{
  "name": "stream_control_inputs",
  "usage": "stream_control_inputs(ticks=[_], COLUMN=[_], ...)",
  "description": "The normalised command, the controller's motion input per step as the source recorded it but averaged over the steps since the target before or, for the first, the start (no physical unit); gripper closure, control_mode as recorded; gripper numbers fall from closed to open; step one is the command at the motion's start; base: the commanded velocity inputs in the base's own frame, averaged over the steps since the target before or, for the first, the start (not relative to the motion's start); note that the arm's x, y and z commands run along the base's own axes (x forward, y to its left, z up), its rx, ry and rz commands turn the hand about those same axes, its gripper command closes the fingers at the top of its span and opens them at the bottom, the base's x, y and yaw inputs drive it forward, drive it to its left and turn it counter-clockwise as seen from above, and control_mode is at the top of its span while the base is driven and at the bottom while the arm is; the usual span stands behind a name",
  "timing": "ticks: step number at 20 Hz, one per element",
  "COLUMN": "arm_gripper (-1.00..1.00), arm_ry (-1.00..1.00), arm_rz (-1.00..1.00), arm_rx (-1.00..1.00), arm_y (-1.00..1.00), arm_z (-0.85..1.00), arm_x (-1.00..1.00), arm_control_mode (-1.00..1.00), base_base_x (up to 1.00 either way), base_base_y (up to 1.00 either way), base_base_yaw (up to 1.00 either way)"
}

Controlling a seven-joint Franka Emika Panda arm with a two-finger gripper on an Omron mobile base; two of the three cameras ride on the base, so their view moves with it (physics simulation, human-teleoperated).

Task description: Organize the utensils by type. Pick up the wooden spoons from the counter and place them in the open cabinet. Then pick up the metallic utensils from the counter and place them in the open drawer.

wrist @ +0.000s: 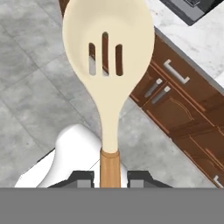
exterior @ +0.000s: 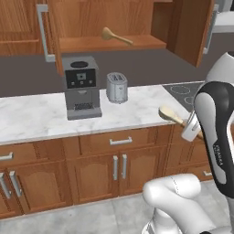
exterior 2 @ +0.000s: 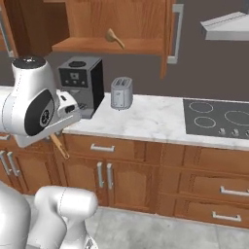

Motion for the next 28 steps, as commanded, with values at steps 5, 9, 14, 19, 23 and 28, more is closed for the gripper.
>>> stream_control_inputs(ticks=[5,9,14,19,23,28], arm_gripper=[1.0,1.0,1.0,1.0,1.0,1.0], arm_ry=[0.0,0.0,0.0,0.0,0.0,0.0], arm_rz=[0.0,0.0,0.0,0.0,0.0,0.0], arm_rx=[0.0,0.0,0.0,0.0,0.0,0.0], arm_y=[0.0,0.0,0.0,0.0,0.0,0.0], arm_z=[0.0,0.0,0.0,0.0,0.0,0.0], arm_x=[0.0,0.0,0.0,0.0,0.0,0.0], arm_control_mode=[1.0,1.0,1.0,1.0,1.0,1.0], base_base_x=[0.88,0.84,0.69,0.69,0.74,0.24], base_base_y=[-0.15,-0.19,-0.2,-0.18,-0.23,0.0], base_base_yaw=[0.0,-0.03,-0.05,-0.07,-0.1,-0.05])
